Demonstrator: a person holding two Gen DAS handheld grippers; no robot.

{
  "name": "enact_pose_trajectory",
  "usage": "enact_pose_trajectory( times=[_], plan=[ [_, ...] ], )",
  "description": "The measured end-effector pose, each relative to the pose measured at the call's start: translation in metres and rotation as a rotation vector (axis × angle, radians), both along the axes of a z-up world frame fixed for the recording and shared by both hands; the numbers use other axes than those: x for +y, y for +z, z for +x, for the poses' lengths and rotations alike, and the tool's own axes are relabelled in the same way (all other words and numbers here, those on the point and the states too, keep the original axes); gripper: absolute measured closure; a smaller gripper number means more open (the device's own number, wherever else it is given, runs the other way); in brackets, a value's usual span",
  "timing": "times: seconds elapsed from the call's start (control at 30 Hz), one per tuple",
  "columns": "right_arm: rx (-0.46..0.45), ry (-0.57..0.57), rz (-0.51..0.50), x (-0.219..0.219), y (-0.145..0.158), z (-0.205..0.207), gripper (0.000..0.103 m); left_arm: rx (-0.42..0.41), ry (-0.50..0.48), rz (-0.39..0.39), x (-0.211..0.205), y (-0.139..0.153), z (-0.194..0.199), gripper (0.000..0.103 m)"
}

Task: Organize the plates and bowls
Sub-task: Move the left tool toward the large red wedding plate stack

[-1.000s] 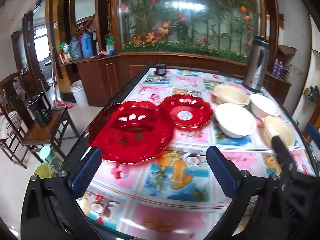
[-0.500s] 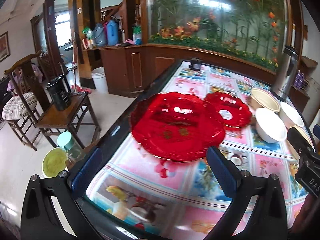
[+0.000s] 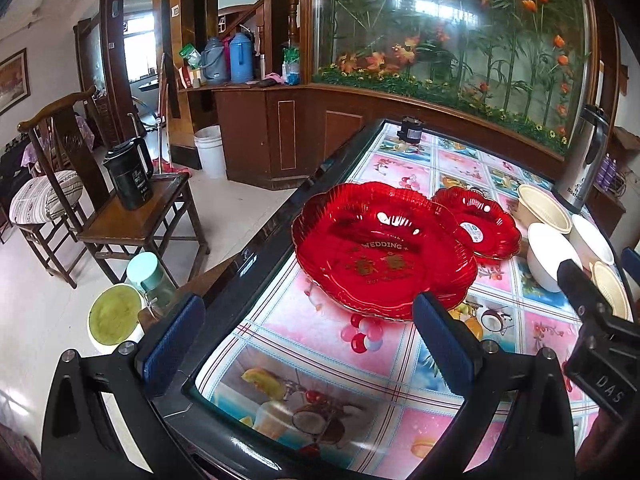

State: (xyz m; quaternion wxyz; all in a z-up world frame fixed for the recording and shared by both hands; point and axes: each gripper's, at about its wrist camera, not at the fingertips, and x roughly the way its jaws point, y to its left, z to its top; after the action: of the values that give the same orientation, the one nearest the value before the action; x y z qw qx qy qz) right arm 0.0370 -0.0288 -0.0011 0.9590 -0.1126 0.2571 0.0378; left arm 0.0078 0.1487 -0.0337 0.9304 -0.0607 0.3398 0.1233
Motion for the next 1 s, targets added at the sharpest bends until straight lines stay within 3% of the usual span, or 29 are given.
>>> enact_pose_trajectory(
  times=[1.0],
  plan=[
    [0.035, -0.015, -0.003, -0.0051, -0.0001, 0.0001, 0.000, 0.005, 0.006, 0.016, -0.0014, 0.0028, 0.0044, 0.000]
  ],
)
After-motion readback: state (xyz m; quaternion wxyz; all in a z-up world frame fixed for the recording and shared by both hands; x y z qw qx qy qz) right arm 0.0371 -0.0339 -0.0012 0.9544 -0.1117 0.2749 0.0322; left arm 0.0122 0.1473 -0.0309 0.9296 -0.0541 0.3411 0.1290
